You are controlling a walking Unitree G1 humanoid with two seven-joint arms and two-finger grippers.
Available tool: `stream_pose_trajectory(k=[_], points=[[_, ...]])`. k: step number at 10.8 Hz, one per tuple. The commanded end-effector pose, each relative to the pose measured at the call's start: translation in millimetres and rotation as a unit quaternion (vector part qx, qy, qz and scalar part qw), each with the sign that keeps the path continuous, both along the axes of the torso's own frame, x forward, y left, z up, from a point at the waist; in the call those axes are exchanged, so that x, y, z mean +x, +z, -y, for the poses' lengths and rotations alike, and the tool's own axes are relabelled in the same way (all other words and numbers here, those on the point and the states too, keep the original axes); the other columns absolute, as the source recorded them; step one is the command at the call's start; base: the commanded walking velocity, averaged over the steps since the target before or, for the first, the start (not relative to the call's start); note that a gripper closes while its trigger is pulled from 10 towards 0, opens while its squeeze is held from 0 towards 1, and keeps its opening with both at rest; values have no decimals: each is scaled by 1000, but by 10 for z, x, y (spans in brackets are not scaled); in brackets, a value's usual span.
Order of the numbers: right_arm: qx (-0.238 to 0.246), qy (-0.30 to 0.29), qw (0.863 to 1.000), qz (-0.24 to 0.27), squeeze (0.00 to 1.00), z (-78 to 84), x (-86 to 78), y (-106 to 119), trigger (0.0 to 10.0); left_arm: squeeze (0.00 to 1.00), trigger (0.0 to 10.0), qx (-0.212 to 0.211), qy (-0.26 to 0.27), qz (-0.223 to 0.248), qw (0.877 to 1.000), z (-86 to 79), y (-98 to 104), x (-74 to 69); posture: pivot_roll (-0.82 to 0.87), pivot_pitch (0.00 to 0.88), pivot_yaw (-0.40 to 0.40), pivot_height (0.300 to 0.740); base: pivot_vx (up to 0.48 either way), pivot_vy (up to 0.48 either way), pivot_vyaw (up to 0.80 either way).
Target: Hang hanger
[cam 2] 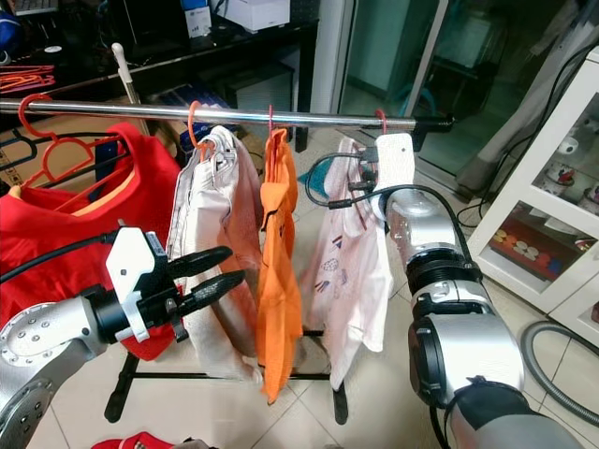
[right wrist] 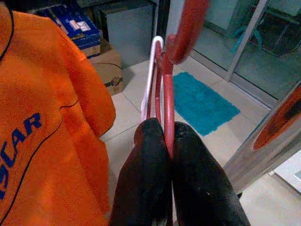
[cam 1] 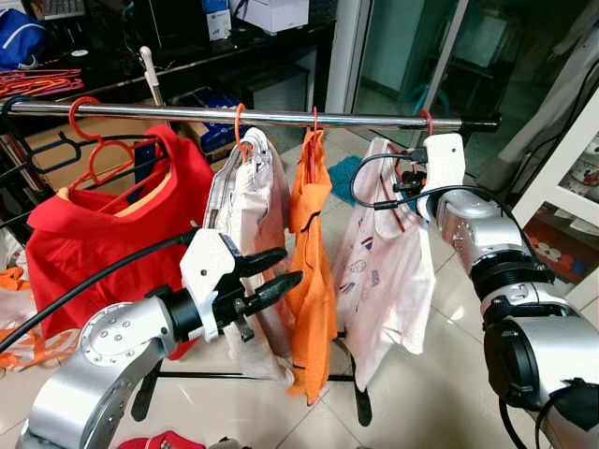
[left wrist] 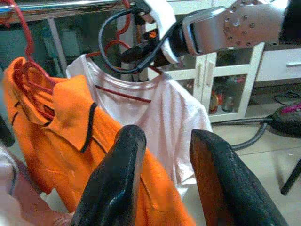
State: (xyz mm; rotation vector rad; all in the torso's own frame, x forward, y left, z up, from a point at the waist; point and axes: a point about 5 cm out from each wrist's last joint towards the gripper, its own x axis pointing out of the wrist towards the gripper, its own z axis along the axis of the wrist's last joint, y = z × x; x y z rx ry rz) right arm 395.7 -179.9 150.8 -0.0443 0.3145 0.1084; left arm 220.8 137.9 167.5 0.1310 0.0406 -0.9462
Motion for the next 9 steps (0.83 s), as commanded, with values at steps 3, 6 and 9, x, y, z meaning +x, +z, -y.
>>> stream_pose_trajectory(k=[3,6,9], points=[[10,8,998,68,1000,3,44,273,10000,0,10000,17,49,31,998,-77,31,76,-59,0,5,740,0,0,0],[5,42,994,99,898,60,-263,417,10000,0,10000,13,110,43,993,-178,61,167,-60,0,8,740,0,0,0],[64,135,985,86,537,-140,-709,650,10000,0,10000,21,155,48,987,-363,98,162,-64,0,17,740,0,0,0]])
